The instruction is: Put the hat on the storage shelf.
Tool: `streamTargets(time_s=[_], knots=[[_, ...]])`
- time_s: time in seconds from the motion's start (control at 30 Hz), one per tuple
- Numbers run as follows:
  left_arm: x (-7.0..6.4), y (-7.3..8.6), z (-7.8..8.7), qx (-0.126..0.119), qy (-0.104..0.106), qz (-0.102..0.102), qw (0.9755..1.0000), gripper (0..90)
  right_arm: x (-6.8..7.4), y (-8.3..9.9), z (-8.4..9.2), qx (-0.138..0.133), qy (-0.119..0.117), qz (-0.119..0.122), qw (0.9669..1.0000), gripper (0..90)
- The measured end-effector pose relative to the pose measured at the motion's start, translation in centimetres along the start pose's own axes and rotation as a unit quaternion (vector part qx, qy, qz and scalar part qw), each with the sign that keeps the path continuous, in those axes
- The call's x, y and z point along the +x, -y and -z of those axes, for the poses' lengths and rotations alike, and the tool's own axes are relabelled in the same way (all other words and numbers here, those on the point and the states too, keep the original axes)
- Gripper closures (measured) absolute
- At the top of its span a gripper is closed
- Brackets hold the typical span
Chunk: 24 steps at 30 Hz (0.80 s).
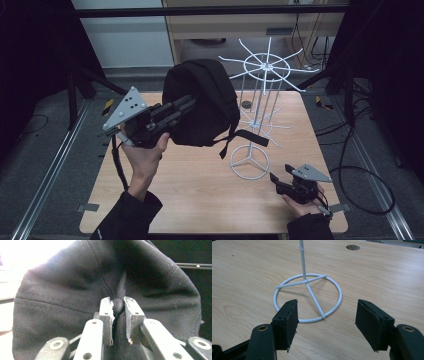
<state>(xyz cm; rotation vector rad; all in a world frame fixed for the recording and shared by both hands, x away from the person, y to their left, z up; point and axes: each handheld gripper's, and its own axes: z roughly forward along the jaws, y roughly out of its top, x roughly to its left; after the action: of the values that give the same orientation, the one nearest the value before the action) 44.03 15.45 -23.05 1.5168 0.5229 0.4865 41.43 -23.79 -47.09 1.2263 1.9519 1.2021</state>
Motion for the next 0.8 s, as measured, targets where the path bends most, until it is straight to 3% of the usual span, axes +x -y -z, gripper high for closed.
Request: streamTargets(time_s=[0.4, 0.67, 0.8], knots=[[0.2, 1.5, -3.6, 0.056, 0.011, -0.004, 0.9984, 77.2, 0.1, 0.0, -0.1, 0.002, -0.002, 0.003, 1.0, 34.6], [0.2, 2.1, -4.4, 0.062, 0.013, -0.003, 0.998, 75.8, 0.2, 0.0, -0.1, 0.005, -0.002, 0.003, 1.0, 34.5], [0.3, 2.7, -4.1, 0.06, -0.002, -0.007, 0.9982, 71.4, 0.2, 0.0, -0.2, 0.005, -0.003, 0.004, 1.0, 34.5]])
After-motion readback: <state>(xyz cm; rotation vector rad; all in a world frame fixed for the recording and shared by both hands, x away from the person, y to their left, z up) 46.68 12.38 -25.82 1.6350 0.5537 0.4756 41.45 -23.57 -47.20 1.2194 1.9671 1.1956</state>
